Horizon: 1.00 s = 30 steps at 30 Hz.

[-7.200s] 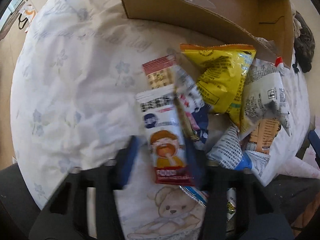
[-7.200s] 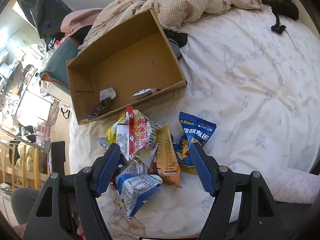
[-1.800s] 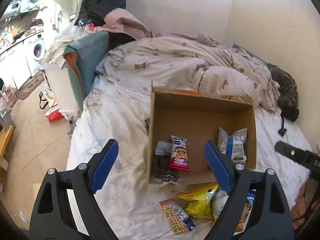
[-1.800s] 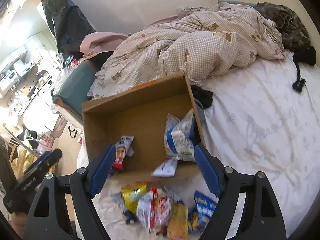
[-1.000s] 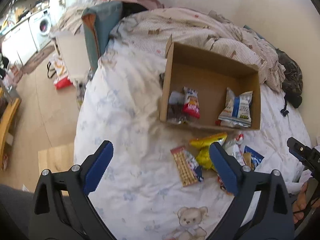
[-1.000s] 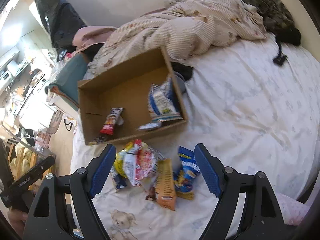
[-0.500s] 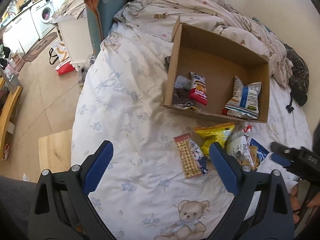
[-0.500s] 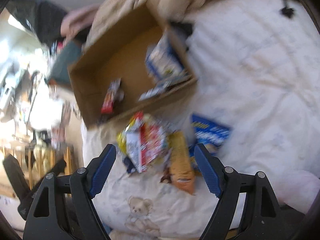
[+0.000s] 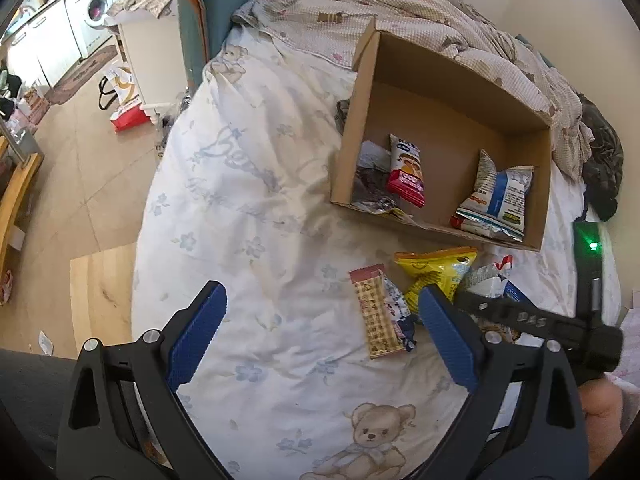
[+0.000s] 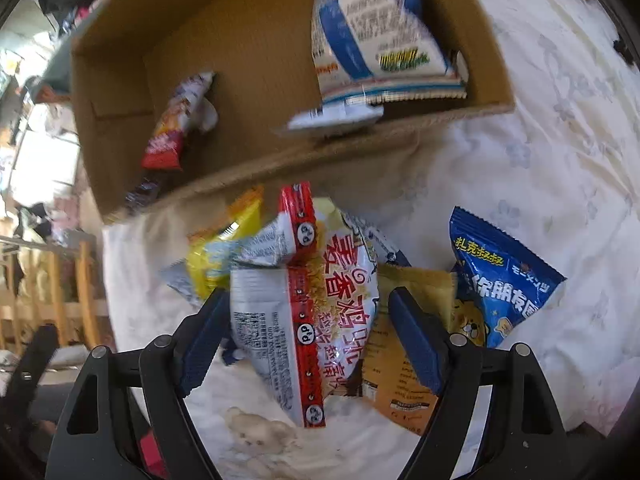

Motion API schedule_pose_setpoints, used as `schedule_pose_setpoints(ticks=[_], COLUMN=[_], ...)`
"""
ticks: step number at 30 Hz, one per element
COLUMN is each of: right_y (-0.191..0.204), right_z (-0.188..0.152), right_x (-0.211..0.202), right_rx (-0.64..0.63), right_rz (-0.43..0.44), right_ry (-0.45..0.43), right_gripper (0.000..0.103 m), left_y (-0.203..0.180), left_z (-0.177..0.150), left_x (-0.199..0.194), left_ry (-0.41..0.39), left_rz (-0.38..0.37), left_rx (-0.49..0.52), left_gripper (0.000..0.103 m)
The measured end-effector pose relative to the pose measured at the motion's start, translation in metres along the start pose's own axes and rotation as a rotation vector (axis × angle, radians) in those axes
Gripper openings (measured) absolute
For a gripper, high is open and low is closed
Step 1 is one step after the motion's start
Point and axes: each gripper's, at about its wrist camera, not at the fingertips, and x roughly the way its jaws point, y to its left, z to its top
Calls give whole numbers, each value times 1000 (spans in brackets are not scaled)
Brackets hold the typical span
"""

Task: Organize snacks
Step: 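Grasp the red-white snack bag with the right tool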

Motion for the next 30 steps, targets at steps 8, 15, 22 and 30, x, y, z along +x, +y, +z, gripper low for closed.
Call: schedule_pose_setpoints(ticks=[8, 15, 22, 30], right_y=[-2, -4, -17, -32], right_z=[-10, -37, -47, -45], right_x=[-19, -70, -90, -94], right_rx=[-7, -103, -87, -32], right_rz=[29, 53, 103, 157], right_ry=[-22, -141, -205, -216], right_gripper=[50, 30, 28, 28], left_y=[-6, -2, -2, -15], left_z=[0, -2, -9, -16], left_x=[3, 14, 44, 84], left_ry=[9, 55, 140, 235], left_rz=[-7, -5, 11, -50], left_rx=[15, -12, -29, -43], left_gripper=[95, 95, 95, 91])
